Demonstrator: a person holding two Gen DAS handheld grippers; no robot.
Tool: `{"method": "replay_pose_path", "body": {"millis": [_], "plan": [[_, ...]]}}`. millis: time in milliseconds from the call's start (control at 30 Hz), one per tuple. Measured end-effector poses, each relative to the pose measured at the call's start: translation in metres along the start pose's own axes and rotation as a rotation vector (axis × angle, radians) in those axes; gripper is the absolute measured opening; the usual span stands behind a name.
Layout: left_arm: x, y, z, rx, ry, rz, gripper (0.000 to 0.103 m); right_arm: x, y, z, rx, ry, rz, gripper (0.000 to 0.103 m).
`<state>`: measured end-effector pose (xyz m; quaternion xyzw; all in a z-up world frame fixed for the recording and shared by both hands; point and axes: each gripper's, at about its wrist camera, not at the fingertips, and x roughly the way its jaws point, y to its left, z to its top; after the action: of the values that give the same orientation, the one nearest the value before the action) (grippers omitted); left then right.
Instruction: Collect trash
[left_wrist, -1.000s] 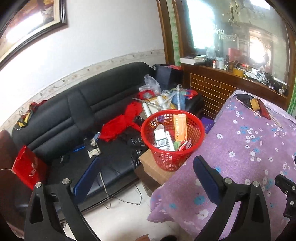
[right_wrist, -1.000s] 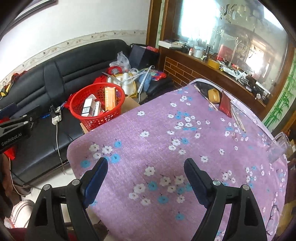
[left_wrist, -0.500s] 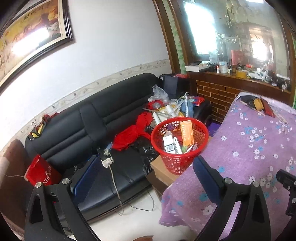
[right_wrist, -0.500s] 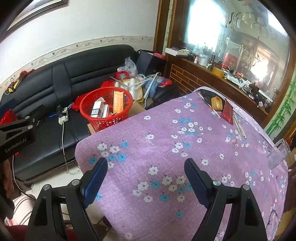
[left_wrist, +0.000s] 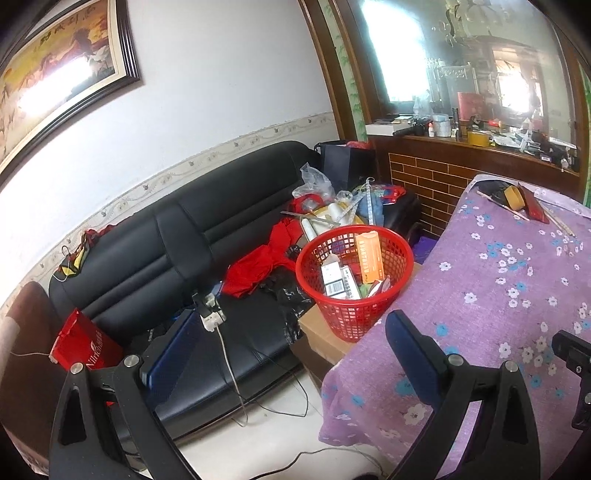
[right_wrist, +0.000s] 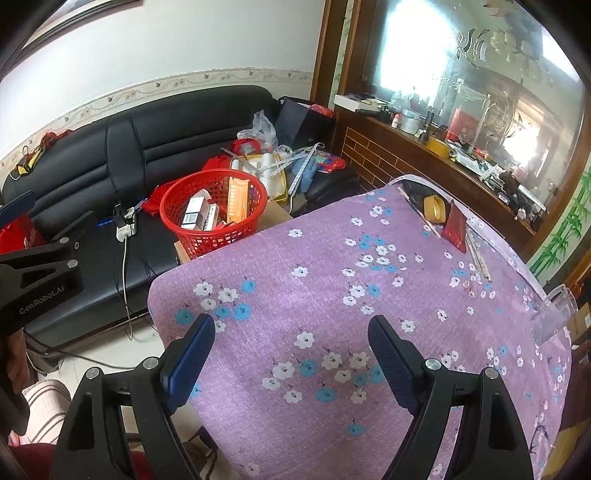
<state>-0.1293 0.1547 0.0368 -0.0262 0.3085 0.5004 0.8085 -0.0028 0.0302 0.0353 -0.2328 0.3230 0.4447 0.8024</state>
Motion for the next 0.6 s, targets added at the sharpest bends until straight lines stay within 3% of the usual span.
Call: {"method": "replay_pose_path", "body": {"millis": [600], "plan": [[0.0087, 0.0099, -0.0066, -0.028, 0.026, -0.017, 0.099, 0.0041, 0.0084, -0.0009, -0.029, 0.015, 0.000, 0.088]]}}
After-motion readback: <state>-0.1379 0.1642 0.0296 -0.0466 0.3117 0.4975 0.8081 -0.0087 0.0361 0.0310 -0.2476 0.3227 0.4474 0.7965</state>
